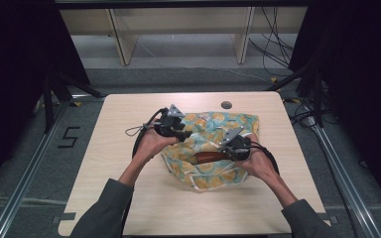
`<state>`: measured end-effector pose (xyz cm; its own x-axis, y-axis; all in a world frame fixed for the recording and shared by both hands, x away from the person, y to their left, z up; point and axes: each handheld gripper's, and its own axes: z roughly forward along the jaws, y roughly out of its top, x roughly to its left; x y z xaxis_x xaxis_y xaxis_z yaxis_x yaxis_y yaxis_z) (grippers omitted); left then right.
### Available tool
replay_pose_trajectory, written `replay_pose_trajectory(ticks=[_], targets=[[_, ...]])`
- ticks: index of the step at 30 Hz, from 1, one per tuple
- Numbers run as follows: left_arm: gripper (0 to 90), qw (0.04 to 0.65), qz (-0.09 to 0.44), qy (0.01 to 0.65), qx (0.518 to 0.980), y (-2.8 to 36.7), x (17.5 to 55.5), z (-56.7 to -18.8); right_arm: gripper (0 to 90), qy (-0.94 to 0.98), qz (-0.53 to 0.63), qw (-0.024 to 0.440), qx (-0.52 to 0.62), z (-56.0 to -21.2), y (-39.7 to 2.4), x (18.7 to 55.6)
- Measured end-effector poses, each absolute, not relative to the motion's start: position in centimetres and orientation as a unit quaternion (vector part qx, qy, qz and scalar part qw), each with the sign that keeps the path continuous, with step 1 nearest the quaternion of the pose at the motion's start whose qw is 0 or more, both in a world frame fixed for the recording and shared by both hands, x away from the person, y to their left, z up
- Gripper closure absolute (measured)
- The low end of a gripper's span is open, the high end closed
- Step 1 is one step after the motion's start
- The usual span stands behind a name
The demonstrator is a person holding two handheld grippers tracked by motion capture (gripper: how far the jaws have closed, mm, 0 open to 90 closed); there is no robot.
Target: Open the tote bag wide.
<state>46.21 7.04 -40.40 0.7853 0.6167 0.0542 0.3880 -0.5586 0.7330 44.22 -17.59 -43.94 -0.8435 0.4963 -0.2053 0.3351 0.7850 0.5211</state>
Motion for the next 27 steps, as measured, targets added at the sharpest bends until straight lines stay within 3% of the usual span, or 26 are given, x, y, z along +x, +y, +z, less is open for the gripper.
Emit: replay_pose_trajectory(ticks=[1,5,13,15,18,19,21,27], targets=[[54.8,0.347,0.154,0.258,0.889,5.9,45.4,-41.3,90.0,0.927,0.242,0.173,0.227,-43.9,-17.6,44.7],[47.6,0.317,0.169,0.257,0.897,4.0,46.5,-43.5,90.0,0.923,0.240,0.176,0.242,-43.8,-17.5,45.6],[39.8,0.310,0.142,0.239,0.909,0.5,47.4,-45.2,90.0,0.902,0.252,0.220,0.273,-43.2,-17.9,48.3],[50.5,0.299,0.161,0.228,0.912,-0.2,47.6,-45.0,90.0,0.905,0.253,0.200,0.278,-43.1,-17.8,48.5],[80.1,0.292,0.183,0.222,0.912,-1.1,48.3,-44.6,90.0,0.899,0.263,0.209,0.282,-43.3,-17.5,48.3],[84.7,0.287,0.193,0.220,0.912,-1.3,48.5,-44.4,90.0,0.902,0.262,0.205,0.276,-43.1,-17.6,48.1],[87.5,0.304,0.200,0.235,0.901,-1.5,48.8,-44.4,90.0,0.900,0.264,0.214,0.273,-43.0,-17.6,47.8],[87.9,0.321,0.236,0.265,0.878,-0.8,52.8,-41.2,90.0,0.909,0.283,0.183,0.246,-42.3,-17.1,45.5]])
